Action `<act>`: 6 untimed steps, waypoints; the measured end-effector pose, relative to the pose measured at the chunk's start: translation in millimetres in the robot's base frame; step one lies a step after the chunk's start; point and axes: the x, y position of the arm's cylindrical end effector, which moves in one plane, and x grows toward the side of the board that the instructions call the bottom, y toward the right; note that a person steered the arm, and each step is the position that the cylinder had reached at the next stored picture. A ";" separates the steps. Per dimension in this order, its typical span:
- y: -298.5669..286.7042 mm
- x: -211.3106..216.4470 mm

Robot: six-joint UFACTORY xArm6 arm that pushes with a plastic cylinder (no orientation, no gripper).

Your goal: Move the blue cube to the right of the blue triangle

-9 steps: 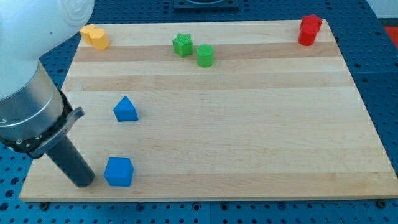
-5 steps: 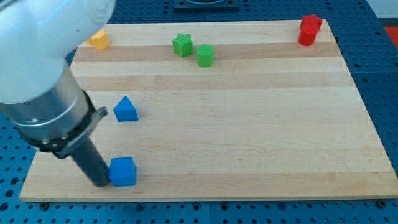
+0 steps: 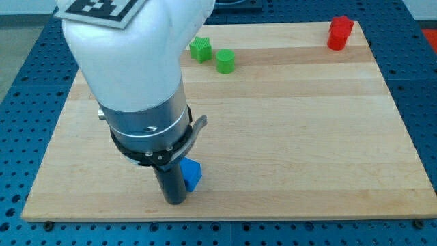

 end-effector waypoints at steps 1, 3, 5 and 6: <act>5.2 0.0; 9.7 -4.1; 9.2 -25.0; 9.2 -25.0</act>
